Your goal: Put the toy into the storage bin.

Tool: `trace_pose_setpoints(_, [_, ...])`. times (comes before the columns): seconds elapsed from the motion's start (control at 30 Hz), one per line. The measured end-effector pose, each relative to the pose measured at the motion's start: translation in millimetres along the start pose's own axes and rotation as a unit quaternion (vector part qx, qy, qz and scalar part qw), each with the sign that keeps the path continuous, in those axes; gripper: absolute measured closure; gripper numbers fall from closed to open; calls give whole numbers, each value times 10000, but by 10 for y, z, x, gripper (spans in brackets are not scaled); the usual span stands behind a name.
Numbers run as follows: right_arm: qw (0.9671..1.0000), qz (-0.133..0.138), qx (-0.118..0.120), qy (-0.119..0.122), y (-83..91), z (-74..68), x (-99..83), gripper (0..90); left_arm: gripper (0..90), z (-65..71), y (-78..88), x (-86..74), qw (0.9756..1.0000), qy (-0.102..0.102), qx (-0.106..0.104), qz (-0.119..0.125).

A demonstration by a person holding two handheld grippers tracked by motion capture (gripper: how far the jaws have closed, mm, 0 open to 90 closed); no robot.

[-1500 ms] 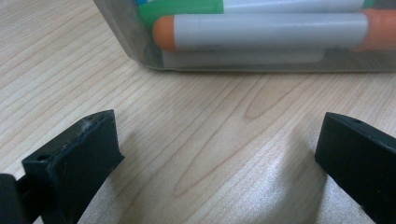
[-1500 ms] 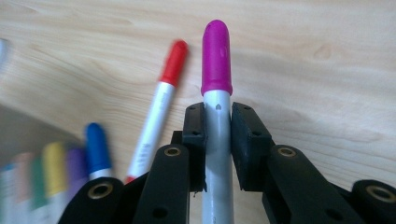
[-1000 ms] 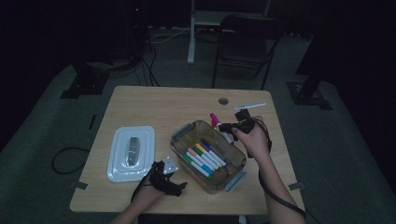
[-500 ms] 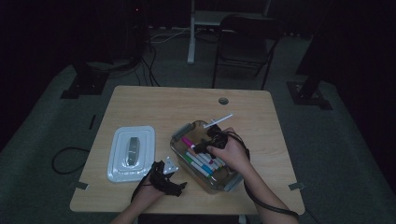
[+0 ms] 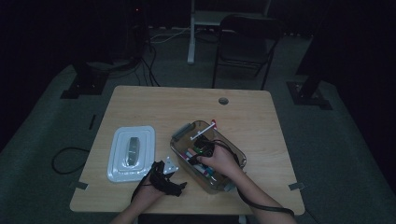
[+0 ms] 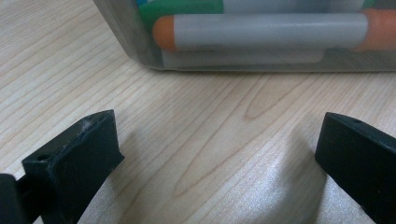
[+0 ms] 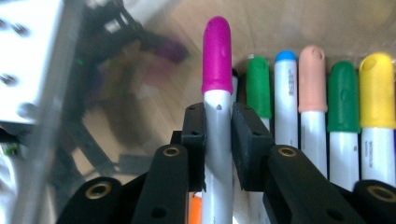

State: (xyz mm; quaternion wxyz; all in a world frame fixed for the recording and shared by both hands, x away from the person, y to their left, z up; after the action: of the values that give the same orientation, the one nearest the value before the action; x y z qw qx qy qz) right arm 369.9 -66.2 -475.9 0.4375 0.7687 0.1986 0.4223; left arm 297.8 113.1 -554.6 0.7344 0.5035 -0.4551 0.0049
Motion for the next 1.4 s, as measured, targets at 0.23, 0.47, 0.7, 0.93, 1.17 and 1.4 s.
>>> trace_pose_setpoints(0.23, [9988, 480, -7, 38, 218, 20, -3, 628, 5, 0, 1, 1, 10000, 0, -1, -4])
trace_pose_setpoints(0.47, [9902, 1302, -505, -52, 770, 257, -99, 545, 5, 0, -1, 0, 10000, 1, 3, 2])
trace_pose_setpoints(0.7, [9769, 1811, -979, -580, 1157, 641, -315, 514, 5, 0, -1, 0, 10000, -1, 2, 2])
trace_pose_setpoints(0.93, [9688, 1803, -1315, -1081, 1021, 1117, -425, 510, 5, -1, 0, 0, 10000, -6, 4, -1])
trace_pose_setpoints(1.17, [9714, 1510, -1201, -1384, 485, 1480, -383, 527, 5, -1, 0, 0, 10000, -7, 4, 0])
trace_pose_setpoints(1.4, [9739, 1276, -1178, -1462, 124, 1626, -252, 551, 5, -1, 0, 0, 10000, -9, 4, -1])
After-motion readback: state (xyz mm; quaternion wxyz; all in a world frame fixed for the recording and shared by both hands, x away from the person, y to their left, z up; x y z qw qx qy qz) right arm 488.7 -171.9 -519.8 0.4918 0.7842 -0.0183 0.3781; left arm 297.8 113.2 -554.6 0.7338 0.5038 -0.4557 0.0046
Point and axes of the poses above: each handheld gripper's, and its own axes: y roughly backward along the jaws, x roughly out of its top, z roughly to its right, the point moved 1 cm from there along -y, roughly forward along the jaws, and after that the axes turned 8 degrees about y, right-handed, at the moved point
